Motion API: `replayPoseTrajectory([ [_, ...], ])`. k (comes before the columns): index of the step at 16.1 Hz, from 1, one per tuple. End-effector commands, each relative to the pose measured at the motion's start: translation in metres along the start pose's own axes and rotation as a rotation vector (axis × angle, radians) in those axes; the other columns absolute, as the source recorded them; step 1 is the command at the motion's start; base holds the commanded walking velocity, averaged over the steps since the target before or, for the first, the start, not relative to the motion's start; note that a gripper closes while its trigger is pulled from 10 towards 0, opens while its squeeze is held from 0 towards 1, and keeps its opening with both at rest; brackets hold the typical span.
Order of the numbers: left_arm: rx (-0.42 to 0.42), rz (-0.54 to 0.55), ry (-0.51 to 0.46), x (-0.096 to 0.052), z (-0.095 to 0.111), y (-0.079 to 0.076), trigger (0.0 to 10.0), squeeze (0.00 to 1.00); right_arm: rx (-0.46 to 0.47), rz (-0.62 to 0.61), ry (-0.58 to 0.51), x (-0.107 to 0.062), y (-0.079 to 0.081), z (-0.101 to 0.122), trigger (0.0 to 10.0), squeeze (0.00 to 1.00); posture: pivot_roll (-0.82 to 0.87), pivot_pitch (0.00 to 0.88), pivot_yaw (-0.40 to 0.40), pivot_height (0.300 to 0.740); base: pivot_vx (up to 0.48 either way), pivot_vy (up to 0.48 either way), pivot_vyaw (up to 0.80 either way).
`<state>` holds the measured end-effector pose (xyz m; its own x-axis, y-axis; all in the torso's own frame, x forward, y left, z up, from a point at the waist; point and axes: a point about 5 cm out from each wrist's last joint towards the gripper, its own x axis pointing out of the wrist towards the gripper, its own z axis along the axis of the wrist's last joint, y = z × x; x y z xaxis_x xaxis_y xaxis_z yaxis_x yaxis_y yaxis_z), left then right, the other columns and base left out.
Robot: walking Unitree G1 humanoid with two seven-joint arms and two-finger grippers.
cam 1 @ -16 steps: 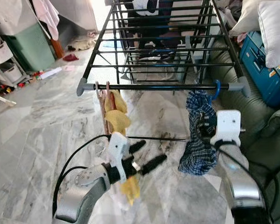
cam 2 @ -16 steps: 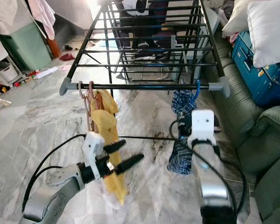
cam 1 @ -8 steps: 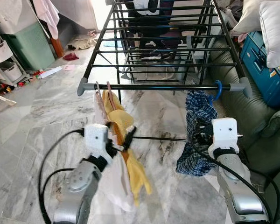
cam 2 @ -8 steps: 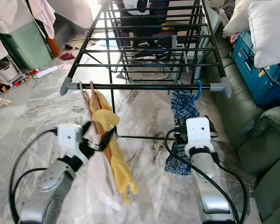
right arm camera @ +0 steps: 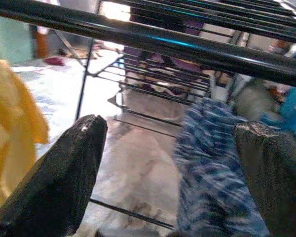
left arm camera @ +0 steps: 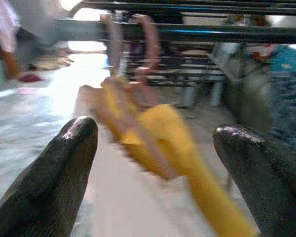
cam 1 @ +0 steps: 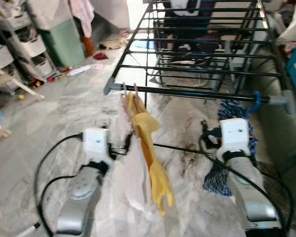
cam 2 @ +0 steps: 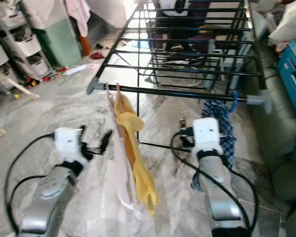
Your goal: Hang hanger
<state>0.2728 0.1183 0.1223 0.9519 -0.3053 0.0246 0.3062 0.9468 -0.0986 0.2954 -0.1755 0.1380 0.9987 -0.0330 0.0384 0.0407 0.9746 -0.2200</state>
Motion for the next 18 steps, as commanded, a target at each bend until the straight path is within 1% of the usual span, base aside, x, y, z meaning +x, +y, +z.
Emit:
replayPoseTrajectory([
  [1, -0.011, -0.004, 0.025, -0.0003, -0.0032, 0.0033, 10.0, 0.0, 0.047, 0.017, 0.003, -0.0002, 0.0056, 0.0011, 10.0, 0.0, -0.12, 0.056, 0.067, 0.74, 0.0, 0.0, 0.0],
  [2, -0.011, -0.004, 0.024, -0.0003, -0.0033, 0.0033, 10.0, 0.0, 0.057, 0.018, 0.007, -0.0002, 0.006, 0.0007, 10.0, 0.0, -0.12, 0.056, 0.067, 0.74, 0.0, 0.251, 0.0],
  [4, -0.058, 0.003, 0.025, 0.0019, -0.0034, 0.0044, 10.0, 0.0, 0.043, 0.024, 0.019, 0.0013, 0.0073, -0.0003, 10.0, 0.0, -0.12, 0.054, 0.065, 0.74, 0.0, 0.326, -0.8],
  [6, -0.054, 0.002, 0.022, 0.0027, -0.003, 0.0052, 10.0, 0.0, 0.043, 0.034, 0.01, 0.003, 0.0089, 0.0017, 10.0, 0.0, -0.12, 0.054, 0.065, 0.74, 0.0, 0.362, -0.8],
  [9, -0.057, -0.008, 0.023, 0.0032, -0.0033, 0.0048, 10.0, 0.0, 0.051, 0.038, 0.01, 0.0034, 0.0111, 0.0019, 10.0, 0.0, -0.12, 0.054, 0.067, 0.74, 0.0, 0.384, -0.53],
  [18, -0.047, -0.027, 0.03, 0.0048, -0.0048, 0.0023, 10.0, 0.0, 0.041, 0.044, 0.008, 0.0031, 0.0138, 0.0009, 10.0, 0.0, -0.12, 0.053, 0.07, 0.74, 0.0, 0.398, 0.0],
])
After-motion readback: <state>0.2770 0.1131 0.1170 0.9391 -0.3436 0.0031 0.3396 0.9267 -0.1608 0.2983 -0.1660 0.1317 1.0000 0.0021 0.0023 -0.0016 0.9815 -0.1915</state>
